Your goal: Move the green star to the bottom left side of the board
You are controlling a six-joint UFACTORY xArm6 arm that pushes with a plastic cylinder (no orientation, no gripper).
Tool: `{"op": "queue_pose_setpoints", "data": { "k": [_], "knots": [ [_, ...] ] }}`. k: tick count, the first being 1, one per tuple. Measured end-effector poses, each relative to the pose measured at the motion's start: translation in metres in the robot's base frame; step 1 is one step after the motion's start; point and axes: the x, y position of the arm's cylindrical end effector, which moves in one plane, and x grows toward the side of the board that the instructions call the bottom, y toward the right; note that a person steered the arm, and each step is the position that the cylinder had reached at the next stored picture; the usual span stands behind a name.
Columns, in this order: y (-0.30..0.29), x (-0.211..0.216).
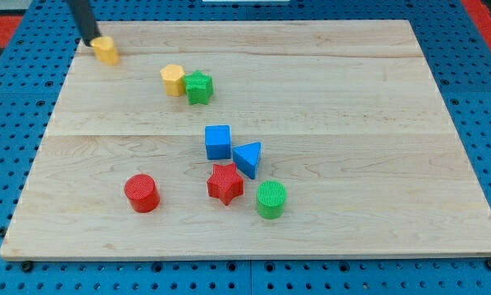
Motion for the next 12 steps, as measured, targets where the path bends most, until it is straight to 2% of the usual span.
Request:
{"op": "queue_pose_setpoints", "data": {
  "k": [1,2,3,5,7,8,9,10,12],
  "knots": [
    [0.06,0.037],
    [0.101,0.052],
    [0.098,0.052],
    [0.206,0.066],
    [0.202,0.1],
    [0.192,0.1],
    [0.138,0.102],
    [0.138,0.097],
    [0.06,0.167]
  ]
}}
